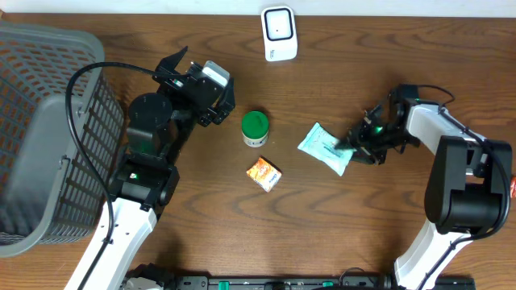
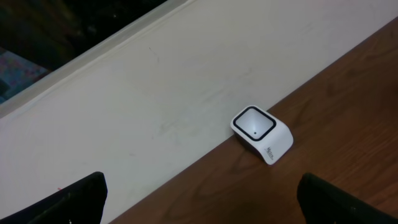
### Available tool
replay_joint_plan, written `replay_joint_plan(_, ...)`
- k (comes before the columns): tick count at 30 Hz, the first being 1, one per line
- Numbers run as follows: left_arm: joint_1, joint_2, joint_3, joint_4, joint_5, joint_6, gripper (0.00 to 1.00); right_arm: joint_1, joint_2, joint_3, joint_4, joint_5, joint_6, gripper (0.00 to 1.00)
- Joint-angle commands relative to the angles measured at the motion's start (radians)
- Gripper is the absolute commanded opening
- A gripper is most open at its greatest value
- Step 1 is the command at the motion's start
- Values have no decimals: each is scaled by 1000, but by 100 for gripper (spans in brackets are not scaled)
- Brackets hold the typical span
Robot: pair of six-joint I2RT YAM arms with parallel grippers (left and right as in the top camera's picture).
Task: Scan the item barcode
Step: 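Reach the right gripper to the light-green wipes pack and grasp it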
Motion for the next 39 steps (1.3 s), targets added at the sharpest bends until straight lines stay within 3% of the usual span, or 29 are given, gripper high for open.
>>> replay_joint_plan(1,4,2,10,5,13,-5,98,16,69,-48,2,227,40,1)
replay_joint_plan(4,4,2,10,4,13,-6,98,16,69,-47,1,182,21,1)
replay_joint_plan(9,4,2,10,-10,13,-5,98,14,66,-6,-120,-230,-192,1)
replay_joint_plan(13,4,2,10,-10,13,-5,98,12,66,2,-283,-420,-239,1)
replay_joint_plan(19,4,2,10,-10,13,-6,98,-3,67,2,-520,-603,-149,1)
replay_joint_plan(32,4,2,10,-10,14,-5,98,-78,67,2,-856,-788,-124,1)
replay_joint_plan(39,4,2,10,-5,14,-6,98,-114,67,2,-894,-787,109,1)
